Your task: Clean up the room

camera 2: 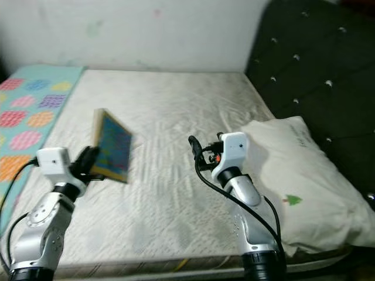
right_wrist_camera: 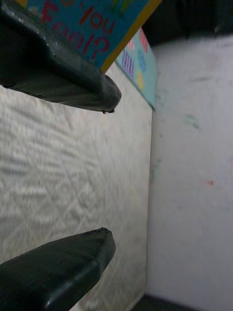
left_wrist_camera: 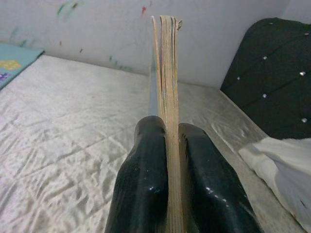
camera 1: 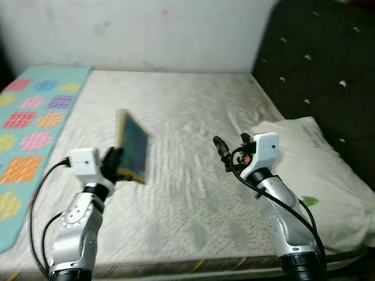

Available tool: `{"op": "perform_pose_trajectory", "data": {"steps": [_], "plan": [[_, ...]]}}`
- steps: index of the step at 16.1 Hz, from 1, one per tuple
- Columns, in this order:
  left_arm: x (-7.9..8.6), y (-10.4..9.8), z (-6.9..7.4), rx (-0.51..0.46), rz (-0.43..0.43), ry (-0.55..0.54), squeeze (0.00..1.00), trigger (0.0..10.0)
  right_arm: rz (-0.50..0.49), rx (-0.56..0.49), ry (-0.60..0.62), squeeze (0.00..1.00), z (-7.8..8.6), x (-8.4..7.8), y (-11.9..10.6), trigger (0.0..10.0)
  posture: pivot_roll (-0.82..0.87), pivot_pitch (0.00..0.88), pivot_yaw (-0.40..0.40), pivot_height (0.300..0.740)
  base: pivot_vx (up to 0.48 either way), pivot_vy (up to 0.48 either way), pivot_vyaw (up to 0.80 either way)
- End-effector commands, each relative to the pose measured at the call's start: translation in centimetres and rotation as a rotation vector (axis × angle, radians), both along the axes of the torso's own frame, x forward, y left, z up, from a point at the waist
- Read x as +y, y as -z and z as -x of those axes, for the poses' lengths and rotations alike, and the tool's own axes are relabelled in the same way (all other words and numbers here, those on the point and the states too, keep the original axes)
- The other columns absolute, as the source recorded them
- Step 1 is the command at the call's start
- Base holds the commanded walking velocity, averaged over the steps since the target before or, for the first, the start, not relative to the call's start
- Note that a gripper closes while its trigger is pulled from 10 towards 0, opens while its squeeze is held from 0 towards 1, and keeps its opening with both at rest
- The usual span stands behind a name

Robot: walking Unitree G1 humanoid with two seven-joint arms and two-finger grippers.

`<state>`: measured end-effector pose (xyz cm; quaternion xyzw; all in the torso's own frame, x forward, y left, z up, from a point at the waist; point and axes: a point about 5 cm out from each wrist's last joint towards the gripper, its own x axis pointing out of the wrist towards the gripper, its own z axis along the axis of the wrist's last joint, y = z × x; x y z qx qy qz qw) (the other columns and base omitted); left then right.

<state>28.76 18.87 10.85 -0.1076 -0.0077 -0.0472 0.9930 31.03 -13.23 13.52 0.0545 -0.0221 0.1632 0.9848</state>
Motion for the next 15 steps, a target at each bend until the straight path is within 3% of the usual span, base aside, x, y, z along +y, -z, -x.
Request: {"op": "perform_pose_trajectory", "data": {"steps": [1, 7, 12, 15], "plan": [[-0.9, -0.7, -0.5, -0.035, -0.012, 0.003, 0.00, 10.0, 0.009, -0.014, 0.026, 0.00, -0.1, -0.8, -0.2, 10.0, -0.07, 0.000, -0.026, 0.740, 0.000, 0.000, 0.00], [-0.9, -0.5, -0.3, -0.031, -0.037, -0.012, 0.00, 10.0, 0.023, -0.039, 0.027, 0.00, -0.2, -0.5, -0.3, 10.0, -0.07, 0.000, -0.024, 0.740, 0.000, 0.000, 0.15], [-0.3, -0.4, 1.2, -0.033, -0.034, -0.052, 0.00, 10.0, 0.032, -0.028, 0.034, 0.00, 0.6, -0.9, 0.4, 10.0, -0.06, 0.000, -0.030, 0.740, 0.000, 0.000, 0.16], [-0.3, -0.3, 1.2, -0.027, -0.029, -0.041, 0.00, 10.0, 0.017, -0.024, 0.032, 0.00, 0.5, -0.5, 0.3, 10.0, -0.06, 0.000, -0.033, 0.740, 0.000, 0.000, 0.26]]}}
